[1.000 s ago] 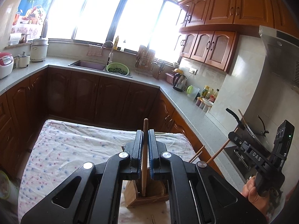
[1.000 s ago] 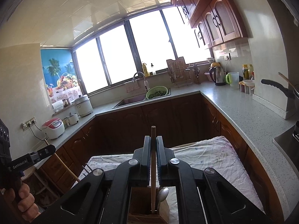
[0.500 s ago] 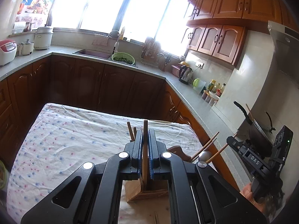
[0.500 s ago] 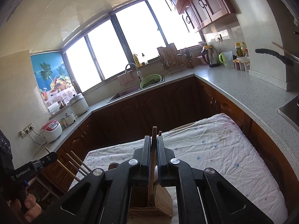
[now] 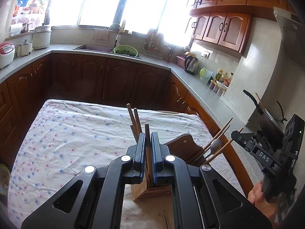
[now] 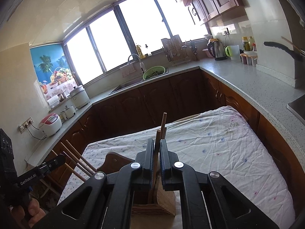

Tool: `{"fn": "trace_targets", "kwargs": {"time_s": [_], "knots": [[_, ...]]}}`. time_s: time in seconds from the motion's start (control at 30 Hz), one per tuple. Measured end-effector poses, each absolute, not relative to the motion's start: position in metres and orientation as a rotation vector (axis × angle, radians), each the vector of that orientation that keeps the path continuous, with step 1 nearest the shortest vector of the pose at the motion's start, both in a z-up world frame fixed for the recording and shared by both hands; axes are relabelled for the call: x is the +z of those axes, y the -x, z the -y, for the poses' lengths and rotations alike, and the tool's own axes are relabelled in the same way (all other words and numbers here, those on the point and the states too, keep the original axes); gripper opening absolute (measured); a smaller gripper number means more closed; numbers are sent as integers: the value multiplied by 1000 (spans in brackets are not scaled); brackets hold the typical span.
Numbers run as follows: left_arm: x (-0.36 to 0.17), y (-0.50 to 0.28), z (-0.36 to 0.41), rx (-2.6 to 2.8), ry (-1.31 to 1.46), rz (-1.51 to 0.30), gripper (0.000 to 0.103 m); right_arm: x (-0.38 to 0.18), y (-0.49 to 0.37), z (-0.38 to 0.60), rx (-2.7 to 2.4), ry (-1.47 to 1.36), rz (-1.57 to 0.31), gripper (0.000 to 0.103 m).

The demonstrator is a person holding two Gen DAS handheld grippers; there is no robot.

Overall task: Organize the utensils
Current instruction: 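Lower the left tool's chopstick into the holder and open it while the right tool releases its own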

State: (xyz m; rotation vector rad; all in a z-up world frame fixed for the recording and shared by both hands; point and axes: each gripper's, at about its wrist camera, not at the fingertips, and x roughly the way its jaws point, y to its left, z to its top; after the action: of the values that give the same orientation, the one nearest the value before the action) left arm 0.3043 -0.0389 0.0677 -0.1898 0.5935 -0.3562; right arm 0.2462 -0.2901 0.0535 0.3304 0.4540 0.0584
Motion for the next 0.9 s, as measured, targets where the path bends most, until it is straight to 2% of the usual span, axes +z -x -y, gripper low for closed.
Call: {"fn": "trace_targets", "kwargs": {"time_s": [0.9], "knots": [[64, -319, 49, -314, 131, -636, 6, 59, -265, 285, 83, -277, -508, 6]]}}
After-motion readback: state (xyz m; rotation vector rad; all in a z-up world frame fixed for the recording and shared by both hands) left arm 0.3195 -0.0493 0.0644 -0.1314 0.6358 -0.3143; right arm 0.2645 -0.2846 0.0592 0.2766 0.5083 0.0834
